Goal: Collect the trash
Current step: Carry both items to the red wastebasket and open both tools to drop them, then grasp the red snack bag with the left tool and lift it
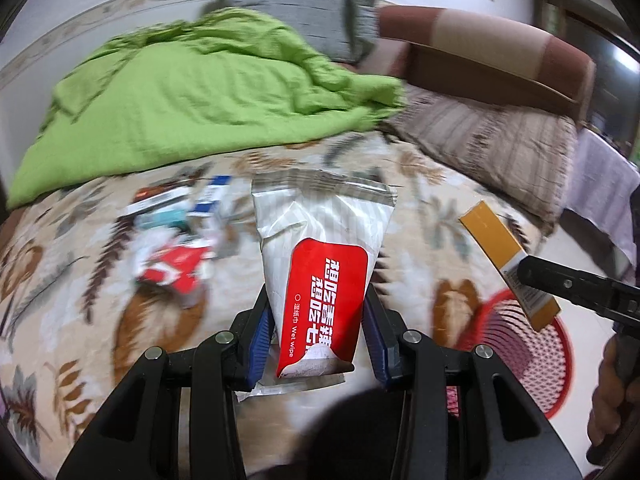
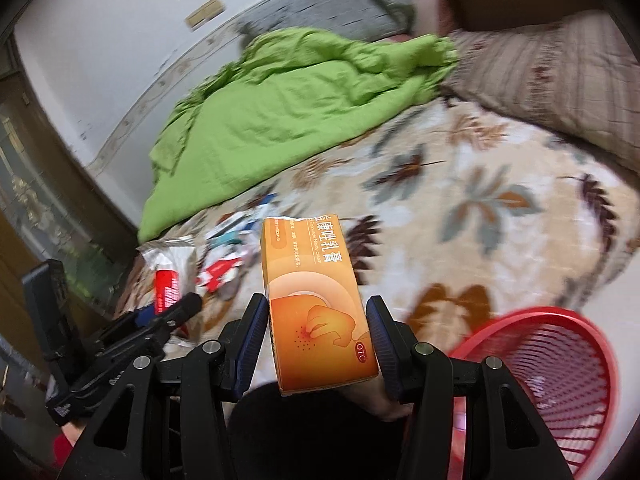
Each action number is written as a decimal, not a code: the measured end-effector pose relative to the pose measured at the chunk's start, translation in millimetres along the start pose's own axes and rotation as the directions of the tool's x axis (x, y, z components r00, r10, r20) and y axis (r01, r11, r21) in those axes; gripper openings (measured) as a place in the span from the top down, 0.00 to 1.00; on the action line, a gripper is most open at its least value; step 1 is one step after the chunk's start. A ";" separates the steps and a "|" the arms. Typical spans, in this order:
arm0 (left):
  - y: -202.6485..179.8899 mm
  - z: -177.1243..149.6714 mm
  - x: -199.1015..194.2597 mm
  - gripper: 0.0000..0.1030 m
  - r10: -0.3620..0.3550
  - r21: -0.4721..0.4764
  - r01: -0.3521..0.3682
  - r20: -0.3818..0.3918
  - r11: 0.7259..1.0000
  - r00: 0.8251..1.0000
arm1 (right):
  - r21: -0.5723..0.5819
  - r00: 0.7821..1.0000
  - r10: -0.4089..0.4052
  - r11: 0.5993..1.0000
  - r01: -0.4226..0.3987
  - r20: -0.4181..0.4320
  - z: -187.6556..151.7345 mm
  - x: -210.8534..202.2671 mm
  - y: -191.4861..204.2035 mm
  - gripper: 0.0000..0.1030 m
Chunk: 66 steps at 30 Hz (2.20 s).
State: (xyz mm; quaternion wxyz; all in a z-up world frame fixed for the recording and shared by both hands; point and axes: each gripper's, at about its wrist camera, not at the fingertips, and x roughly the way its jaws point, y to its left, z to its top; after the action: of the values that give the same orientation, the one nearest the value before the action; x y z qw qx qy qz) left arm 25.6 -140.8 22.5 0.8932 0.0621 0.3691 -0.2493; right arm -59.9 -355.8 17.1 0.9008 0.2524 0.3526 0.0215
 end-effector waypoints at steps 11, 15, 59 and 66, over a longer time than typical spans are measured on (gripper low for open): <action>-104.0 6.3 23.8 0.61 -0.303 0.080 0.317 -0.153 0.945 0.941 | 0.146 0.981 -0.193 0.971 0.190 0.010 -28.1 -73.3 -91.5 0.46; -141.3 -1.9 33.9 0.61 -0.375 0.104 0.405 -0.222 0.909 0.900 | 0.201 0.976 -0.217 0.956 0.214 -0.010 -41.1 -80.6 -112.5 0.45; 207.2 -11.2 79.0 0.36 -0.160 -0.641 0.055 -0.106 0.766 0.982 | -0.149 0.987 0.042 0.987 -0.066 -0.158 4.9 89.6 56.2 0.40; 216.3 7.9 120.7 0.75 -0.196 -0.690 0.076 -0.097 0.720 0.976 | -0.145 0.985 0.032 0.988 -0.057 -0.170 2.6 95.8 52.6 0.40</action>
State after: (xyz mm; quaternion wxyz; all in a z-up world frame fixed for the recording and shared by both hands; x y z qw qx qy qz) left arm 209.6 -3.7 -71.0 0.7994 -0.2773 0.5098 -0.1555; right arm 21.0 -290.3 -16.3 0.8837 0.1894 0.4187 0.0891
